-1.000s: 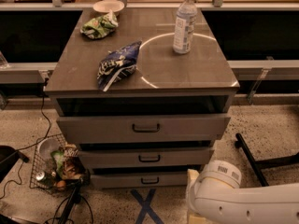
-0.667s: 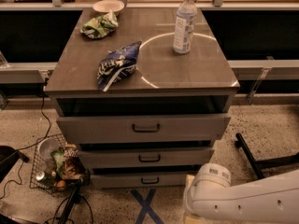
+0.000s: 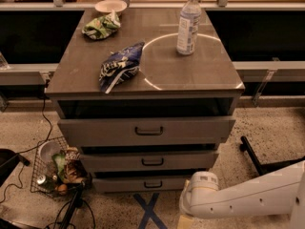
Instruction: Open bottom drawer
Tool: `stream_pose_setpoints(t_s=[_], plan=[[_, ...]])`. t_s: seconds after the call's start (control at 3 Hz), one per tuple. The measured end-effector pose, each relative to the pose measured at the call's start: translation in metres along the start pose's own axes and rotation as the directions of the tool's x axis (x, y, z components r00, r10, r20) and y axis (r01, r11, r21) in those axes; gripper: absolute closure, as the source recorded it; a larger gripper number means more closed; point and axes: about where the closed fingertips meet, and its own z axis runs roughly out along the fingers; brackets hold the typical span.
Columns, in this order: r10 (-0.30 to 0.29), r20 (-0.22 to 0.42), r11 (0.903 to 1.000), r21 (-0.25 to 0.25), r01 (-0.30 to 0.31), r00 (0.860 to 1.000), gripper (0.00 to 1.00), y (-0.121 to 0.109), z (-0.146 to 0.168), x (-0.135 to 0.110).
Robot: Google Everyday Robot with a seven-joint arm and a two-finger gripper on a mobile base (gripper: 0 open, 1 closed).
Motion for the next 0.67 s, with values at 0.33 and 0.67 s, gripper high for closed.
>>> stream_pose_setpoints(t_s=[0.33, 0.67], plan=[[-0.037, 0.001, 0.9993, 0.009, 0.037, 0.999, 0.0, 0.0005, -0.0003, 0.0005], [-0.017, 0.015, 0.9998, 0.012, 0.017, 1.0, 0.0, 0.0001, 0.0067, -0.0046]])
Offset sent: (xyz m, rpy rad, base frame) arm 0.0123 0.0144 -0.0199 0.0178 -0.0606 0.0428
